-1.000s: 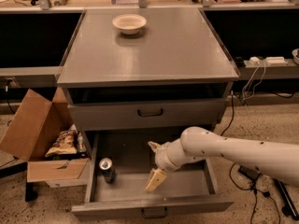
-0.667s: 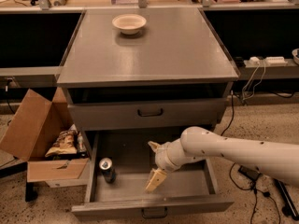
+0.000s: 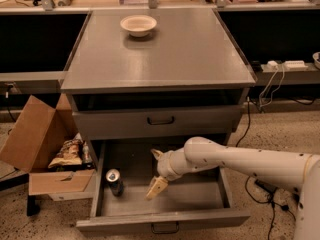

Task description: Pick redbull can from middle drawer and place on counter

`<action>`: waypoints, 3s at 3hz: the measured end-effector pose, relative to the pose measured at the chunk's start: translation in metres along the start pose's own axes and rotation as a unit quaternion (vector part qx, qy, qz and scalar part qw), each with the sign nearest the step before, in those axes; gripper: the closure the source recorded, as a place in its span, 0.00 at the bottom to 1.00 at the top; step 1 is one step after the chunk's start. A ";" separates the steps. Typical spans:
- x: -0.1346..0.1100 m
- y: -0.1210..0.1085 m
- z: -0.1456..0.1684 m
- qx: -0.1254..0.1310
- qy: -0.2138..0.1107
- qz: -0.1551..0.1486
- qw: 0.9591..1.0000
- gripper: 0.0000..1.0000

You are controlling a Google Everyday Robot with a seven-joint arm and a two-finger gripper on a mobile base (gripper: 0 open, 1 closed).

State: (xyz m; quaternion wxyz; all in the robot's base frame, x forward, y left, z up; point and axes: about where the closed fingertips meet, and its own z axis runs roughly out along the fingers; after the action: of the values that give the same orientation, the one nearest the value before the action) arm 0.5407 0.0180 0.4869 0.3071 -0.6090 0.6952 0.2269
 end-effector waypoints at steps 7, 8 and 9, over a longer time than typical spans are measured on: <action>-0.032 0.013 0.151 -0.001 -0.136 -0.008 0.991 0.18; -0.036 0.012 0.157 0.000 -0.143 -0.009 0.990 0.49; -0.036 0.012 0.157 0.001 -0.145 -0.009 0.989 0.72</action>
Offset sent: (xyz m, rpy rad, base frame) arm 0.0235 0.0850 -0.0581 0.1217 -0.0366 0.0890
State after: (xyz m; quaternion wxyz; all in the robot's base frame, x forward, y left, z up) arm 0.5552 0.1533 0.4006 0.4069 -0.5755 0.6384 0.3092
